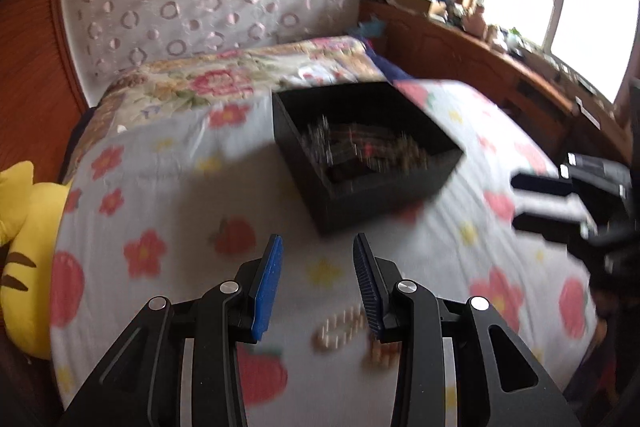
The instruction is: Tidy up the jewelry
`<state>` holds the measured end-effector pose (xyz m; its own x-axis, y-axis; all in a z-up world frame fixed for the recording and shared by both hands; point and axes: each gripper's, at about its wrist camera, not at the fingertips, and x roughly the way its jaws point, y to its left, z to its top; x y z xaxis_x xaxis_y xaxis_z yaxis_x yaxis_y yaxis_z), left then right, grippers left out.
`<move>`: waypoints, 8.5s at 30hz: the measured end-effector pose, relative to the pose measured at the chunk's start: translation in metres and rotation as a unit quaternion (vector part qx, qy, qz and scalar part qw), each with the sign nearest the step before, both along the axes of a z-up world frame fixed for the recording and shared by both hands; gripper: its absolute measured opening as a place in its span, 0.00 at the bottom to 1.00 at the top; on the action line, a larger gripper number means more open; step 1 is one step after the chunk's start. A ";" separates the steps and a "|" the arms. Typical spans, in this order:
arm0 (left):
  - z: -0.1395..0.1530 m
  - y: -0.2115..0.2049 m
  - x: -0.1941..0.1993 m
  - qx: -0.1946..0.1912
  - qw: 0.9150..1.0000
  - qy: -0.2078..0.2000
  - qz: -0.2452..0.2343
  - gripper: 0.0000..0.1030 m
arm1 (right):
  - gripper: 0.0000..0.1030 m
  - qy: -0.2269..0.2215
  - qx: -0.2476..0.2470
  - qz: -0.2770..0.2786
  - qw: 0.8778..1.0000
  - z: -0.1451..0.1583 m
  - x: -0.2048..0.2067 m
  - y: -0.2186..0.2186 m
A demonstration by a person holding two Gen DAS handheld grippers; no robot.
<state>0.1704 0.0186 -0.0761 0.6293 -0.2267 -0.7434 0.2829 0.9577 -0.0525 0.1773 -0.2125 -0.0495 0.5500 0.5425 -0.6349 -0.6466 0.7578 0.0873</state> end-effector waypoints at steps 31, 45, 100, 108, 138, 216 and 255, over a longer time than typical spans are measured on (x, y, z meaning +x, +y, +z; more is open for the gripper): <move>-0.032 -0.016 -0.014 0.042 0.997 0.018 -0.058 0.09 | 0.39 0.013 -0.001 -0.001 1.000 -0.015 -0.010 -0.007; 0.023 -0.017 -0.027 0.015 0.998 -0.036 -0.058 0.00 | 0.39 0.020 0.000 0.002 1.000 -0.020 -0.012 -0.005; 0.108 -0.013 -0.057 -0.033 0.990 -0.124 -0.061 0.03 | 0.39 0.042 -0.017 0.044 0.998 -0.038 -0.022 0.034; 0.134 0.005 -0.062 -0.030 0.987 -0.155 -0.040 0.03 | 0.39 0.055 -0.019 0.066 0.996 -0.038 -0.012 0.063; 0.176 0.013 -0.011 -0.033 0.982 -0.185 0.002 0.03 | 0.16 -0.017 -0.036 0.023 0.999 0.014 0.027 0.040; 0.060 -0.017 -0.115 0.005 0.974 -0.185 0.130 0.93 | 0.98 -0.128 0.073 -0.202 0.968 0.045 -0.086 -0.045; 0.070 -0.016 -0.124 0.003 0.972 -0.197 0.131 0.93 | 0.98 -0.132 0.070 -0.210 0.966 0.045 -0.087 -0.046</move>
<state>0.0462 0.0024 -0.0061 0.9009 -0.0163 -0.4337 0.0256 0.9996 0.0155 0.0900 -0.2589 -0.0044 0.8734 0.3065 -0.3784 -0.2978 0.9510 0.0827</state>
